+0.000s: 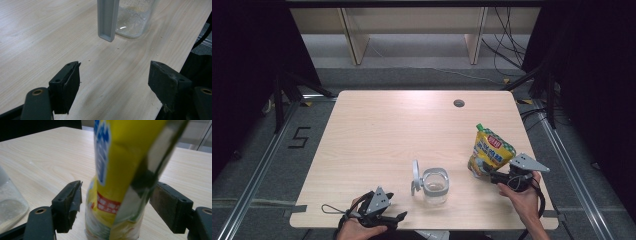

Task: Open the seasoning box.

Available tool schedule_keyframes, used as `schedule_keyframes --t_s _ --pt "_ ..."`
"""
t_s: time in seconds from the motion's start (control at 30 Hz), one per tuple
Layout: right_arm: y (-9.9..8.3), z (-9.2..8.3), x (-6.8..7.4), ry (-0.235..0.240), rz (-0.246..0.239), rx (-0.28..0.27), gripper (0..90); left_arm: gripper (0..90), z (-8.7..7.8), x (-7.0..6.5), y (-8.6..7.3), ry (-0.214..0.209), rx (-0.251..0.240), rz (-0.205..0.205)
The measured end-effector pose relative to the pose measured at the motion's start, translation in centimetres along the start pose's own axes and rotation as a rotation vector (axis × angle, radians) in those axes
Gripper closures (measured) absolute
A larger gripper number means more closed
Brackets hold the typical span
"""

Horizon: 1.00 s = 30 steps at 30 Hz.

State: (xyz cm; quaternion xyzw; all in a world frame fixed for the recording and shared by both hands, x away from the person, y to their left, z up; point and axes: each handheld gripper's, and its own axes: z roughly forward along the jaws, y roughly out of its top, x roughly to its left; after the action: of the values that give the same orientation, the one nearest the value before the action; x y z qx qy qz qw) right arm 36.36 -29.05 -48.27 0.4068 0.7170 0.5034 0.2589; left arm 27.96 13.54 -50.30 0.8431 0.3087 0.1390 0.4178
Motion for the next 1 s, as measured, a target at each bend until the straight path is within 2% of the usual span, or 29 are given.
schedule_keyframes --t_s 0.07,0.1,0.13,0.17,0.23,0.27,0.33,0.37,0.4,0.43,0.47,0.5,0.53,0.57,0.6,0.67,0.7,0.77,0.8,0.83,0.87,0.9,0.93,0.97,1.0 --pt "-0.3 0.2 0.1 -0.004 0.037 0.008 26.0 25.2 0.0 0.1 0.0 0.008 0.004 0.003" --pt "-0.4 0.3 -0.2 -0.002 0.029 0.005 26.0 25.2 0.1 0.1 0.0 0.008 0.004 0.004" --pt "-0.5 0.4 -0.1 -0.005 0.059 -0.006 25.9 25.2 0.1 0.1 0.0 0.008 0.004 0.005" --pt "-0.6 0.6 -0.2 -0.002 0.063 -0.027 25.8 25.2 0.1 0.1 0.0 0.007 0.004 0.004" --pt "-0.6 0.8 -0.5 0.0 0.033 -0.04 25.4 25.2 0.1 -0.1 0.0 -0.004 -0.003 -0.004" --pt "-0.7 0.9 -0.6 -0.02 0.009 -0.034 25.0 25.2 0.1 0.0 0.0 0.001 0.002 0.007" --pt "-0.8 1.2 -0.2 -0.018 0.055 -0.038 23.8 25.2 0.1 0.0 0.0 -0.008 0.001 0.007" --pt "-0.9 1.4 -0.2 -0.009 0.051 -0.059 24.1 25.2 0.1 -0.1 0.0 -0.011 0.003 -0.002" --pt "-0.9 1.6 -0.3 -0.027 0.027 -0.061 23.8 25.2 0.1 -0.1 0.0 -0.009 0.005 -0.002" --pt "-1.0 1.8 -0.3 -0.005 0.039 -0.072 23.3 25.2 0.1 -0.1 0.0 -0.01 0.005 -0.001" --pt "-1.0 1.9 -0.2 -0.016 0.047 -0.079 22.9 25.2 0.1 -0.1 0.0 -0.01 0.004 0.0" --pt "-1.1 2.0 -0.1 -0.012 0.062 -0.076 22.8 25.3 0.1 -0.1 0.0 -0.01 0.004 -0.001" --pt "-1.2 2.2 -0.2 -0.01 0.051 -0.065 22.6 25.2 0.1 -0.1 0.0 -0.01 0.005 -0.001" --pt "-1.3 2.4 -0.2 -0.028 0.041 -0.056 21.8 25.2 0.1 -0.1 0.0 -0.009 0.004 -0.002" --pt "-1.4 2.7 -0.2 -0.029 0.049 -0.049 20.9 25.3 0.1 -0.1 0.0 -0.01 0.004 -0.001" --pt "-1.5 3.1 -0.4 -0.029 0.038 -0.061 20.9 25.3 0.1 0.0 0.0 -0.006 0.007 0.004" --pt "-1.5 3.1 -0.3 -0.014 0.059 -0.05 20.9 25.2 0.1 -0.1 0.0 -0.009 0.005 0.001" --pt "-1.5 3.3 -0.4 -0.037 0.05 -0.067 20.8 25.3 0.1 -0.1 0.0 -0.01 0.006 0.004" --pt "-1.5 3.4 -0.7 0.009 0.042 -0.088 20.8 25.2 0.1 0.0 0.0 -0.006 0.01 0.006" --pt "-1.6 3.4 -0.4 -0.024 0.062 -0.063 20.5 25.3 0.1 -0.1 0.0 -0.007 0.009 0.005" --pt "-1.5 3.5 -0.5 -0.033 0.054 -0.063 20.4 25.3 0.1 0.0 0.0 -0.007 0.009 0.005" --pt "-1.6 3.6 -0.5 -0.025 0.059 -0.087 20.2 25.2 0.1 0.0 0.0 -0.006 0.009 0.009" --pt "-1.6 3.7 -0.4 -0.033 0.068 -0.09 20.2 25.3 0.1 0.0 0.0 -0.004 0.01 0.011" --pt "-1.6 3.7 -0.5 -0.023 0.06 -0.091 20.2 25.3 0.1 0.1 0.1 -0.006 0.01 0.033" --pt "-1.7 3.9 -0.6 -0.032 0.054 -0.091 20.3 25.3 0.1 0.1 0.1 -0.004 0.006 0.034"
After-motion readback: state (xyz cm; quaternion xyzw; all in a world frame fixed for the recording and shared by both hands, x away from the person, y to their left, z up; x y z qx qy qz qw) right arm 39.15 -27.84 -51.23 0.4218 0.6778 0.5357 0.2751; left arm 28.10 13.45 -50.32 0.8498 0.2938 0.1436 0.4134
